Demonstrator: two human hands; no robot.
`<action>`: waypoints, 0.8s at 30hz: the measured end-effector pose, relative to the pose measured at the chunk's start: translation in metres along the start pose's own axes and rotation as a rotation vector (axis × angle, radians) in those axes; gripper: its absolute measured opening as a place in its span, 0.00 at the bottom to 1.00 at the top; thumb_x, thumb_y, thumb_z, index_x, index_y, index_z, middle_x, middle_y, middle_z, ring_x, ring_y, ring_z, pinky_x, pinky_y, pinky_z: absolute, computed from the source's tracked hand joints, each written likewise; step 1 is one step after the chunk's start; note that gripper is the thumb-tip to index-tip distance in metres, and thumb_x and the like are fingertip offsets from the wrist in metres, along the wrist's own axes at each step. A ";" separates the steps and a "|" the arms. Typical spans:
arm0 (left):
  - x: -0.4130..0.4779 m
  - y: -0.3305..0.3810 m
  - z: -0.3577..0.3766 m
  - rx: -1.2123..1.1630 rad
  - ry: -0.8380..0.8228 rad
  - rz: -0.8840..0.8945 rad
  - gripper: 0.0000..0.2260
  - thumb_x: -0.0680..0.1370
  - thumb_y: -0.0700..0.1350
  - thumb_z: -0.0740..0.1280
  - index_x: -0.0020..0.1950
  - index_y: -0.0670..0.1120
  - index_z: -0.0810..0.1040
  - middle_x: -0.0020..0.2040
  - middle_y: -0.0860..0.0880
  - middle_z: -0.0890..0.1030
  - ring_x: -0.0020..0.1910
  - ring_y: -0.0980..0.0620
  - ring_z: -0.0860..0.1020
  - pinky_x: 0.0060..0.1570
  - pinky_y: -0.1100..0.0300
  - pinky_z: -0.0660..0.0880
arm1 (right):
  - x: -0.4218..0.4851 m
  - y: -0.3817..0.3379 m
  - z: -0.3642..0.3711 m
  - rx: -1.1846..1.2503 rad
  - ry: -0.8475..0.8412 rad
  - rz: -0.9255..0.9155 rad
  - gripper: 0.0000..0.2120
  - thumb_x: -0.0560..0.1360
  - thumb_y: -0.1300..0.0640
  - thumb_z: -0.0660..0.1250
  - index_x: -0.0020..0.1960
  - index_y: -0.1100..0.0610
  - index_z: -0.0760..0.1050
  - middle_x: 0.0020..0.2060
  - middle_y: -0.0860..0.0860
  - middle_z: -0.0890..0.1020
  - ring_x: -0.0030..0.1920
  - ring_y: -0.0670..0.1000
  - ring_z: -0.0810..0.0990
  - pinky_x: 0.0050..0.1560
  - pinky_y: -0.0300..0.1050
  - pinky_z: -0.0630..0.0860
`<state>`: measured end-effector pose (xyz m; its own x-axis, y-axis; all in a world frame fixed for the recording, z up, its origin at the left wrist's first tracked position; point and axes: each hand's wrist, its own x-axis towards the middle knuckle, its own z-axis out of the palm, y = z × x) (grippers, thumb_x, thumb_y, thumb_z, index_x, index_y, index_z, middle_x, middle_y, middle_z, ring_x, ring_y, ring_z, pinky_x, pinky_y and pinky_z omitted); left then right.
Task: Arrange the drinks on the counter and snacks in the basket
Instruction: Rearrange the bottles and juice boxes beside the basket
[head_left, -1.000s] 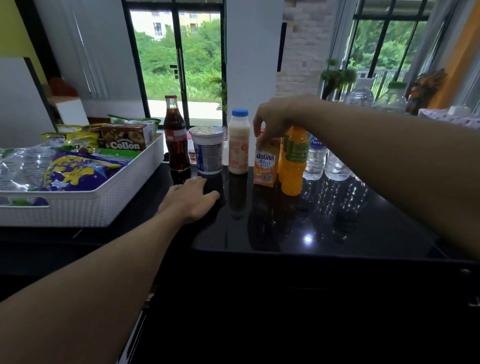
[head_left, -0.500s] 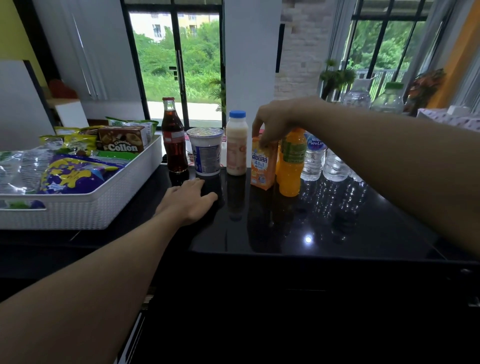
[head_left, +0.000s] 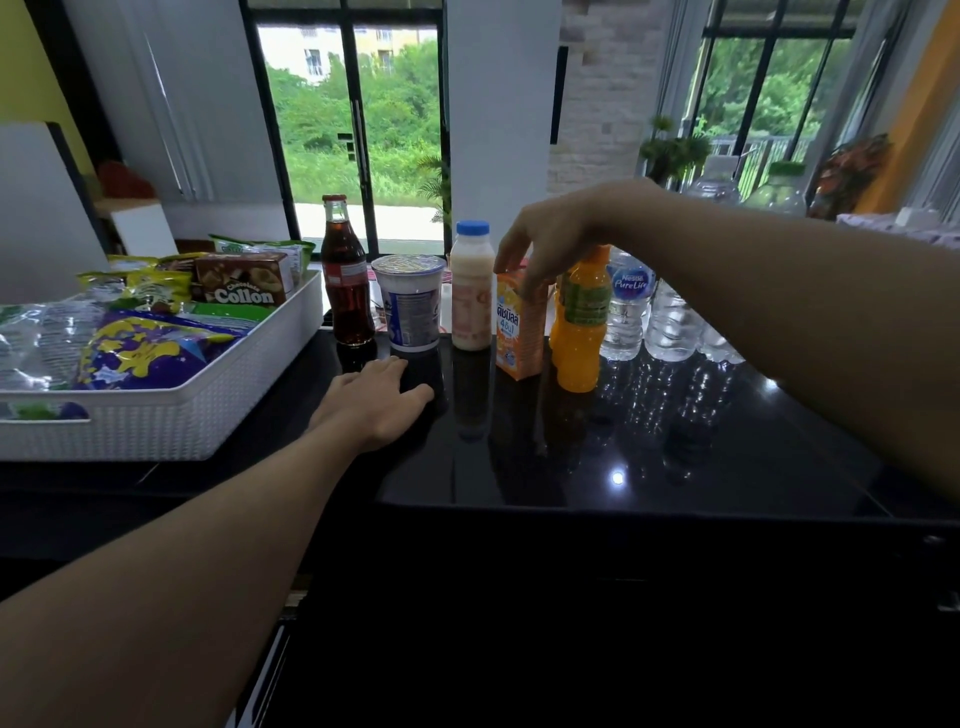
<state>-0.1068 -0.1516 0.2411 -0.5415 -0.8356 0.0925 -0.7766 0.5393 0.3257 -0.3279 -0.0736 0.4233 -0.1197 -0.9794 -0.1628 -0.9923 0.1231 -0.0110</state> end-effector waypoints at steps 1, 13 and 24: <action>0.000 0.000 0.000 0.003 -0.001 0.001 0.32 0.77 0.65 0.54 0.78 0.52 0.63 0.77 0.48 0.65 0.75 0.43 0.64 0.71 0.49 0.59 | 0.000 0.001 0.001 0.001 -0.003 0.001 0.26 0.76 0.55 0.72 0.73 0.51 0.72 0.68 0.52 0.77 0.62 0.56 0.78 0.55 0.50 0.74; 0.004 -0.001 0.002 0.038 -0.011 0.011 0.32 0.78 0.65 0.53 0.79 0.51 0.61 0.79 0.48 0.63 0.75 0.45 0.64 0.73 0.49 0.57 | 0.004 0.007 0.008 -0.113 0.115 0.050 0.24 0.74 0.38 0.71 0.64 0.50 0.79 0.52 0.50 0.83 0.49 0.49 0.81 0.40 0.44 0.73; 0.005 -0.003 0.004 0.044 -0.013 0.013 0.34 0.77 0.66 0.52 0.80 0.51 0.59 0.80 0.49 0.61 0.77 0.47 0.62 0.74 0.50 0.55 | 0.003 0.006 -0.001 -0.050 -0.023 0.015 0.24 0.75 0.54 0.74 0.70 0.48 0.74 0.55 0.49 0.78 0.58 0.54 0.79 0.54 0.50 0.76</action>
<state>-0.1088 -0.1573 0.2364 -0.5555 -0.8273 0.0838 -0.7829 0.5544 0.2824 -0.3346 -0.0758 0.4237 -0.1348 -0.9735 -0.1849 -0.9907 0.1294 0.0411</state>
